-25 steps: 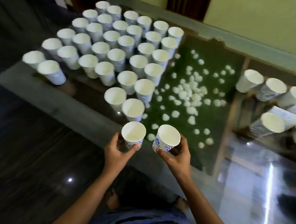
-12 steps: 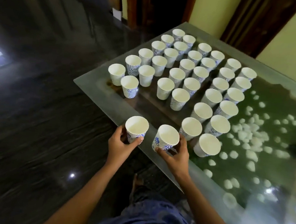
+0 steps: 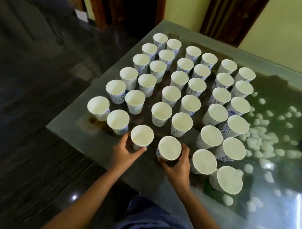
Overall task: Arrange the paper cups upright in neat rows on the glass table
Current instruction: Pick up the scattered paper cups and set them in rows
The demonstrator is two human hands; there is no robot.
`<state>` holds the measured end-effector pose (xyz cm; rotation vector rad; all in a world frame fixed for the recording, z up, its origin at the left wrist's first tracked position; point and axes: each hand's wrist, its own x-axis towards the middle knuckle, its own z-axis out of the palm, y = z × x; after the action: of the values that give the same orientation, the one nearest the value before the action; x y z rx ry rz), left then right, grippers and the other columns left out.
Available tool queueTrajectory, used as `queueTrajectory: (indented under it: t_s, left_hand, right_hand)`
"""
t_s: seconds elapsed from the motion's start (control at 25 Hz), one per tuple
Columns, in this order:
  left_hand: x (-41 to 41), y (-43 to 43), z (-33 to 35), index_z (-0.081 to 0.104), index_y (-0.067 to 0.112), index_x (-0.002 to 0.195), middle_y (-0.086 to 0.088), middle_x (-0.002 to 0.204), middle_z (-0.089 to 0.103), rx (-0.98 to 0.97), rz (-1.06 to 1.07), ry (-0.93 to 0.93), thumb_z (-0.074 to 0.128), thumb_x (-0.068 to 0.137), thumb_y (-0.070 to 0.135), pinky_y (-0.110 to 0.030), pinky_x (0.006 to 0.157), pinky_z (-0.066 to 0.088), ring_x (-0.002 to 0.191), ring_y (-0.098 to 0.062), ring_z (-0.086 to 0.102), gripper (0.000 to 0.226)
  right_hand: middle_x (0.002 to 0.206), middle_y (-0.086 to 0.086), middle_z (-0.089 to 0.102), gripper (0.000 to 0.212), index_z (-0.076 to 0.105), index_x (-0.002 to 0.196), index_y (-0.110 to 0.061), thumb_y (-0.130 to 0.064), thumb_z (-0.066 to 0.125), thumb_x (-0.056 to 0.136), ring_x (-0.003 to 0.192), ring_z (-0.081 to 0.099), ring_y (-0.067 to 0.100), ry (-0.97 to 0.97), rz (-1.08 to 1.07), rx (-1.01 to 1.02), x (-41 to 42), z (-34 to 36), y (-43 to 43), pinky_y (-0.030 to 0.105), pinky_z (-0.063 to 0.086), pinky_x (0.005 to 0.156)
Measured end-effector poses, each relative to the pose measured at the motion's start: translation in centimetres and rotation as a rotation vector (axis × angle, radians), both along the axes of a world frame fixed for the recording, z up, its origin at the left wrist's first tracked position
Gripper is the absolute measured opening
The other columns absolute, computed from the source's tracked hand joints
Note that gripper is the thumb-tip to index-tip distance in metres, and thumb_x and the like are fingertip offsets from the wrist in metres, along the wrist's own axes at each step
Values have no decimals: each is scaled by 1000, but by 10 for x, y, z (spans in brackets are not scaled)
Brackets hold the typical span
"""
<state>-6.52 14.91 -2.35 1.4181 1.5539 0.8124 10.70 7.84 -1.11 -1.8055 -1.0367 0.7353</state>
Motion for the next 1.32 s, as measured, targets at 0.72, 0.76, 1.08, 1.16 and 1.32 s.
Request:
queueTrajectory:
  t_s: [0.72, 0.76, 1.08, 1.16, 1.32]
  left_hand:
    - [-23, 40, 5, 52, 4, 120, -2, 113, 56, -161, -338, -283, 77, 66, -2, -15, 86, 44, 104, -15, 55, 60]
    - [-29, 37, 7, 54, 5, 119, -3, 112, 57, -161, -333, -270, 77, 68, -1, -17, 86, 46, 102, -15, 56, 57]
    - [-25, -11, 11, 59, 11, 113, -3, 108, 62, -155, -627, -202, 76, 71, 7, -28, 85, 49, 97, -15, 59, 45]
    - [-5, -23, 14, 58, 11, 114, -3, 108, 62, -137, -702, -205, 76, 72, 8, -28, 84, 49, 96, -14, 59, 46]
    - [63, -62, 23, 58, 14, 113, -1, 107, 62, -138, -816, -234, 76, 72, 11, -22, 80, 48, 94, -10, 59, 45]
  right_hand:
    - [120, -2, 53, 78, 40, 127, -12, -5, 81, 61, 112, 53, 14, -26, -457, -7, -56, 3, 7, 14, 40, 91]
    - [123, 1, 53, 79, 39, 128, -11, -4, 81, 62, 113, 54, 15, -7, -475, -4, -61, 4, 1, 16, 42, 94]
    - [120, 4, 56, 66, 44, 127, -14, -11, 79, 71, 108, 58, 19, 111, -655, -26, -74, 5, -75, 35, 51, 93]
    - [118, 4, 58, 60, 47, 124, -13, -10, 77, 72, 107, 59, 20, 140, -714, 5, -65, 9, -93, 34, 51, 91]
    - [117, 4, 60, 55, 51, 122, -10, -10, 77, 73, 106, 60, 19, 192, -857, 69, -20, 21, -145, 34, 52, 90]
